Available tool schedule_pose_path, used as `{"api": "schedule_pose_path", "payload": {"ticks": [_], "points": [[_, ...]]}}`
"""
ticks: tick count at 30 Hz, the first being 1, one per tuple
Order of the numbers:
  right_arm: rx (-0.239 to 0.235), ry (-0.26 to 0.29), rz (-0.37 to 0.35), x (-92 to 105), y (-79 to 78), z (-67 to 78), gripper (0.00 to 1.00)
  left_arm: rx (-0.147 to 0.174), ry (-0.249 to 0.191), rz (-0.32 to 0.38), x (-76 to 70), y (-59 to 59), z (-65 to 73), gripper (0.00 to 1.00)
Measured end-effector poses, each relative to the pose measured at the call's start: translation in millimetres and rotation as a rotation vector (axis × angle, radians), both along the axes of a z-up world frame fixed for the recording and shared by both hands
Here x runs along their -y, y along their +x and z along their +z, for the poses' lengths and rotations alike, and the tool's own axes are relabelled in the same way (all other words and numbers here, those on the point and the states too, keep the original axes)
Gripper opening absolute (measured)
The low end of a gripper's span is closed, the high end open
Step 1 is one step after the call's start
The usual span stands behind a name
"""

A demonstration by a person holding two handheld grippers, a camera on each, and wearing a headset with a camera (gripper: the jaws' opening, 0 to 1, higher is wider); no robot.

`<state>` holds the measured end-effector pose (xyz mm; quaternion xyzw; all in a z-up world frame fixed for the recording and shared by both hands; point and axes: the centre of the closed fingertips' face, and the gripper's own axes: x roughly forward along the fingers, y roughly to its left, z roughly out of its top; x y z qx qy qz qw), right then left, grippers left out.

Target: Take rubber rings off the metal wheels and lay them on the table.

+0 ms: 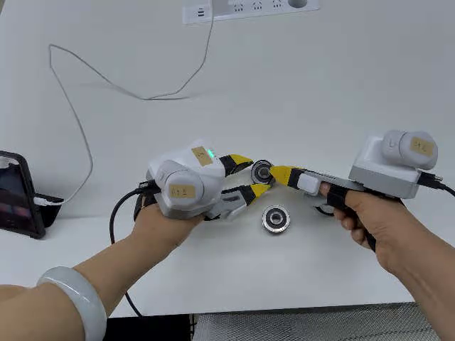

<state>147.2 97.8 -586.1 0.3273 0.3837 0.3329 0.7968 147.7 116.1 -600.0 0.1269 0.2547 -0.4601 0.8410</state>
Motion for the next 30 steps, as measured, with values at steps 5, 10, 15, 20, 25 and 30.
{"api": "schedule_pose_path", "payload": {"ticks": [5,10,15,20,25,30], "points": [[0.002,0.008,0.001,-0.9,-0.8,2.1,0.02,-0.005,-0.011,0.01,-1.1,-0.7,1.2,0.32],[0.003,0.02,0.001,-2.3,-1.3,4.6,0.02,-0.006,-0.014,0.018,-3.0,-0.7,2.1,0.35],[0.005,0.027,0.002,-3.8,-2.4,7.9,0.02,-0.006,-0.014,0.028,-6.3,-1.0,2.3,0.39],[0.008,0.041,0.0,-4.9,-3.6,13.1,0.02,-0.01,-0.016,0.034,-9.5,-3.0,2.0,0.41],[0.012,0.048,0.001,-4.4,-4.9,16.9,0.02,-0.01,-0.02,0.041,-11.5,-4.6,3.6,0.44],[0.016,0.053,0.004,-4.0,-9.0,21.1,0.02,-0.009,-0.024,0.048,-14.1,-4.5,4.2,0.46]]}}
